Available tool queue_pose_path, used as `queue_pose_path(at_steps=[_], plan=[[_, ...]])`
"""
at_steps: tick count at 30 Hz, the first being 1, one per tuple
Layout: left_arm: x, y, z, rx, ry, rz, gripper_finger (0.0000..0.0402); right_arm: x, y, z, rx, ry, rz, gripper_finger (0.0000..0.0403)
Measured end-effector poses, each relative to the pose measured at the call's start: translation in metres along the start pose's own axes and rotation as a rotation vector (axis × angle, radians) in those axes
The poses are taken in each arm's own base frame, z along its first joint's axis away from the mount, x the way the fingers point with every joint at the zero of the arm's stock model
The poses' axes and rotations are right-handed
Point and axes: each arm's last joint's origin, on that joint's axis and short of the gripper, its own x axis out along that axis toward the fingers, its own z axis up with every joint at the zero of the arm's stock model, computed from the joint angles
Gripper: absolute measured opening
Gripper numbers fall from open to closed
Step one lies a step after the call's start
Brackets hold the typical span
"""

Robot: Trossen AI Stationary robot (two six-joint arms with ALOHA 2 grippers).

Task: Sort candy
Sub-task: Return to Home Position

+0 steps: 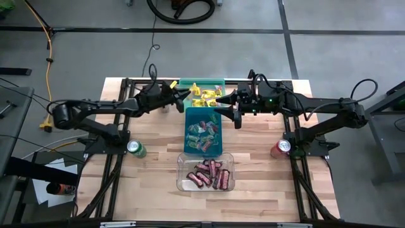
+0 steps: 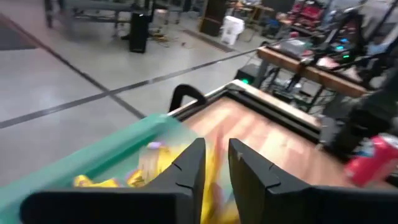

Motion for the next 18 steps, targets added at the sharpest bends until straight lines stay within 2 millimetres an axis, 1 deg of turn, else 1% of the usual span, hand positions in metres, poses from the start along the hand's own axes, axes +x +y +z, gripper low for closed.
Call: queue_pose_path(at_steps=[4, 12, 16, 18], plan=[[0.005, 0.006, -0.005, -0.004, 0.019, 0.036, 0.0072, 0.000, 0.000, 0.000, 0.001, 0.000, -0.001, 0.0222], [0.011, 0.017, -0.013, -0.069, 0.048, 0.121, 0.0109, 0.000, 0.000, 0.000, 0.000, -0.004, -0.014, 0.0222], [0.008, 0.017, -0.008, -0.137, 0.026, 0.114, 0.0135, 0.000, 0.000, 0.000, -0.001, -0.004, -0.014, 0.0222], [0.006, 0.014, 0.002, -0.161, 0.004, 0.085, 0.0149, 0.000, -0.001, 0.000, -0.002, -0.004, -0.014, 0.0222]])
